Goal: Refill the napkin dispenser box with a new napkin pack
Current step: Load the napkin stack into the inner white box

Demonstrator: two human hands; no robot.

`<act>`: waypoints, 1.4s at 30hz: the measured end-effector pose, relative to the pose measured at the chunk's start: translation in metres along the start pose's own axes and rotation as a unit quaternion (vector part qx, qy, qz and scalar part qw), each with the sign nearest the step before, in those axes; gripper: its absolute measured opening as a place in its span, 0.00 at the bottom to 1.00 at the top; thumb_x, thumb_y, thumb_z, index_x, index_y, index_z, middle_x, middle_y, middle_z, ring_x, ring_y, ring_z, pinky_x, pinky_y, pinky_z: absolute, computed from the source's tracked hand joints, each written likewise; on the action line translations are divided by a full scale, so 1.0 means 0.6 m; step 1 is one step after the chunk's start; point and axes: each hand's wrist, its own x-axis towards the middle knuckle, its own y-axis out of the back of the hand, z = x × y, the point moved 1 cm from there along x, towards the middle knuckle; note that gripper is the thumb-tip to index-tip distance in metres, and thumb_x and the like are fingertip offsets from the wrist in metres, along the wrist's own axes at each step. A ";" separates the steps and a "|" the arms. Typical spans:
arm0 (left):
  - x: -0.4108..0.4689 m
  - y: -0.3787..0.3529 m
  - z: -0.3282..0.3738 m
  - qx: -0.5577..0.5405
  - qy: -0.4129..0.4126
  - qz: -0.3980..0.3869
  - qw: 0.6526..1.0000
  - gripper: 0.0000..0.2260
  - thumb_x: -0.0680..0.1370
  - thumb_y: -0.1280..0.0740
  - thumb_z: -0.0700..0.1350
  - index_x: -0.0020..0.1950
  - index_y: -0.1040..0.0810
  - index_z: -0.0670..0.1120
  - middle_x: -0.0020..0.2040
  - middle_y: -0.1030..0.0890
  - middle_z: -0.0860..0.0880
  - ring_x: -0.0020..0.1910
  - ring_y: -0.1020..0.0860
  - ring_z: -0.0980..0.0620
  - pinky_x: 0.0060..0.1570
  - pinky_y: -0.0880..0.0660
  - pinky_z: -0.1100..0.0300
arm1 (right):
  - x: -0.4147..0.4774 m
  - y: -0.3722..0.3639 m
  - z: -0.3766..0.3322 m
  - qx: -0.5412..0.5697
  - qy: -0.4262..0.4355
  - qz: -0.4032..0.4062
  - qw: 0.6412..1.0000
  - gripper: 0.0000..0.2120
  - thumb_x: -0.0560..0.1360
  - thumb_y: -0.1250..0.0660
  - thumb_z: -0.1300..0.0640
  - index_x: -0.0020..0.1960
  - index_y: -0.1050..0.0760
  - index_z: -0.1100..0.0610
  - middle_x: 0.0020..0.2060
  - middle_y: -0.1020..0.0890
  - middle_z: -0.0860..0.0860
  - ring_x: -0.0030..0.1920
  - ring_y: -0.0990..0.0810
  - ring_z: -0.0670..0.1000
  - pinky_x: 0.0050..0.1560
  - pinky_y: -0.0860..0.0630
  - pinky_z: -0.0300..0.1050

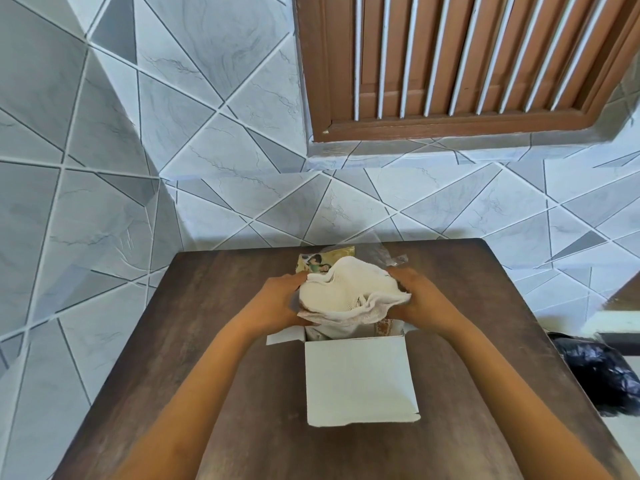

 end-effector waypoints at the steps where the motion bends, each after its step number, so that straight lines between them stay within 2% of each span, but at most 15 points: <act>1: 0.002 -0.006 -0.002 0.047 0.009 -0.007 0.999 0.22 0.70 0.28 0.51 0.62 0.27 0.49 0.59 0.23 0.46 0.61 0.27 0.45 0.59 0.29 0.56 | -0.002 -0.004 0.002 -0.014 0.014 -0.009 1.000 0.11 0.65 0.27 0.54 0.42 0.27 0.56 0.34 0.26 0.43 0.35 0.28 0.46 0.33 0.34 0.41; 3: 0.002 -0.018 -0.001 0.084 0.036 -0.016 0.996 0.22 0.71 0.30 0.52 0.64 0.28 0.51 0.62 0.28 0.46 0.64 0.35 0.44 0.63 0.37 0.57 | -0.003 -0.013 0.006 -0.060 0.019 -0.010 0.998 0.09 0.63 0.31 0.53 0.38 0.29 0.57 0.31 0.30 0.44 0.35 0.32 0.48 0.33 0.38 0.41; 5: -0.001 -0.023 0.009 0.076 0.060 -0.015 0.995 0.19 0.72 0.32 0.49 0.62 0.27 0.51 0.62 0.33 0.46 0.63 0.40 0.44 0.61 0.39 0.59 | -0.002 -0.019 0.011 -0.108 0.013 0.007 0.994 0.13 0.62 0.35 0.52 0.39 0.27 0.61 0.33 0.26 0.53 0.39 0.33 0.51 0.38 0.39 0.43; 7: -0.002 -0.020 0.022 0.108 0.060 -0.021 0.992 0.17 0.72 0.33 0.49 0.60 0.28 0.52 0.62 0.33 0.46 0.62 0.41 0.44 0.63 0.38 0.57 | -0.001 -0.019 0.012 -0.187 0.015 -0.003 0.982 0.17 0.63 0.33 0.50 0.48 0.24 0.59 0.44 0.22 0.56 0.49 0.30 0.55 0.47 0.39 0.45; 9: -0.004 -0.015 0.034 0.146 0.054 -0.044 0.987 0.21 0.71 0.31 0.50 0.62 0.31 0.54 0.63 0.34 0.46 0.63 0.42 0.44 0.64 0.39 0.53 | -0.003 -0.017 0.003 -0.249 0.008 -0.022 0.968 0.25 0.64 0.29 0.49 0.58 0.26 0.55 0.58 0.26 0.54 0.63 0.35 0.57 0.58 0.41 0.48; 13: -0.011 -0.001 0.050 0.131 0.055 -0.075 0.987 0.35 0.68 0.28 0.52 0.71 0.42 0.57 0.65 0.35 0.47 0.64 0.43 0.44 0.66 0.42 0.52 | -0.006 -0.011 -0.012 -0.296 -0.011 -0.039 0.954 0.31 0.65 0.29 0.46 0.66 0.32 0.52 0.70 0.36 0.53 0.72 0.45 0.56 0.70 0.49 0.53; 18: -0.013 -0.003 0.065 0.173 0.041 -0.035 0.983 0.27 0.72 0.32 0.56 0.68 0.33 0.52 0.64 0.28 0.46 0.65 0.38 0.46 0.65 0.43 0.52 | 0.002 -0.002 -0.035 -0.227 -0.011 -0.070 0.971 0.38 0.65 0.27 0.46 0.70 0.38 0.52 0.67 0.30 0.52 0.68 0.38 0.53 0.66 0.41 0.48; 21: -0.006 -0.004 0.066 0.220 0.043 -0.042 0.974 0.23 0.73 0.34 0.57 0.66 0.30 0.53 0.61 0.26 0.46 0.63 0.37 0.46 0.63 0.41 0.51 | 0.014 -0.008 -0.043 -0.256 0.001 -0.065 0.965 0.27 0.67 0.28 0.51 0.63 0.30 0.53 0.58 0.23 0.53 0.59 0.30 0.54 0.56 0.36 0.45; 23: 0.001 -0.013 0.064 0.269 0.048 -0.060 0.960 0.20 0.74 0.34 0.56 0.64 0.28 0.53 0.60 0.26 0.45 0.62 0.37 0.45 0.62 0.40 0.51 | 0.017 -0.015 -0.043 -0.271 -0.011 -0.075 0.960 0.22 0.68 0.30 0.52 0.61 0.28 0.51 0.55 0.21 0.54 0.58 0.30 0.54 0.55 0.37 0.45; 28: 0.028 -0.057 0.058 0.406 0.021 -0.065 0.911 0.12 0.76 0.37 0.51 0.58 0.23 0.50 0.59 0.23 0.46 0.62 0.33 0.47 0.61 0.40 0.51 | 0.018 -0.041 -0.043 -0.402 0.029 -0.117 0.908 0.17 0.70 0.35 0.56 0.59 0.28 0.50 0.55 0.21 0.50 0.61 0.34 0.54 0.57 0.39 0.47; 31: 0.037 -0.070 0.050 0.443 0.010 -0.069 0.894 0.10 0.76 0.36 0.49 0.56 0.23 0.49 0.58 0.22 0.47 0.61 0.30 0.48 0.60 0.39 0.51 | 0.024 -0.044 -0.044 -0.457 0.048 -0.129 0.878 0.16 0.72 0.35 0.54 0.60 0.29 0.52 0.56 0.21 0.51 0.63 0.34 0.55 0.59 0.38 0.48; 33: 0.036 -0.065 0.048 0.419 -0.005 -0.068 0.905 0.11 0.76 0.36 0.50 0.57 0.24 0.51 0.57 0.21 0.48 0.60 0.28 0.48 0.60 0.39 0.51 | 0.022 -0.039 -0.042 -0.453 0.051 -0.129 0.881 0.21 0.72 0.35 0.49 0.63 0.31 0.52 0.58 0.22 0.50 0.62 0.32 0.54 0.59 0.37 0.46; 36: 0.026 -0.040 0.050 0.332 -0.013 -0.082 0.940 0.20 0.73 0.34 0.53 0.64 0.29 0.50 0.59 0.21 0.49 0.59 0.26 0.48 0.61 0.39 0.51 | 0.018 -0.030 -0.045 -0.401 0.038 -0.134 0.905 0.31 0.70 0.33 0.43 0.69 0.37 0.52 0.61 0.23 0.51 0.60 0.27 0.54 0.59 0.33 0.47; 39: 0.027 -0.031 0.051 0.274 -0.020 -0.078 0.958 0.27 0.70 0.31 0.55 0.67 0.33 0.51 0.60 0.21 0.50 0.58 0.25 0.47 0.62 0.39 0.51 | 0.023 -0.035 -0.051 -0.360 0.035 -0.142 0.922 0.29 0.71 0.33 0.51 0.69 0.38 0.52 0.60 0.22 0.53 0.57 0.23 0.56 0.55 0.24 0.51; 42: 0.035 -0.045 0.059 0.240 -0.043 -0.077 0.967 0.22 0.72 0.33 0.53 0.64 0.32 0.49 0.61 0.23 0.49 0.61 0.25 0.48 0.60 0.38 0.49 | 0.031 -0.044 -0.051 -0.323 0.027 -0.144 0.935 0.26 0.71 0.34 0.58 0.68 0.36 0.51 0.58 0.21 0.54 0.57 0.22 0.56 0.54 0.23 0.52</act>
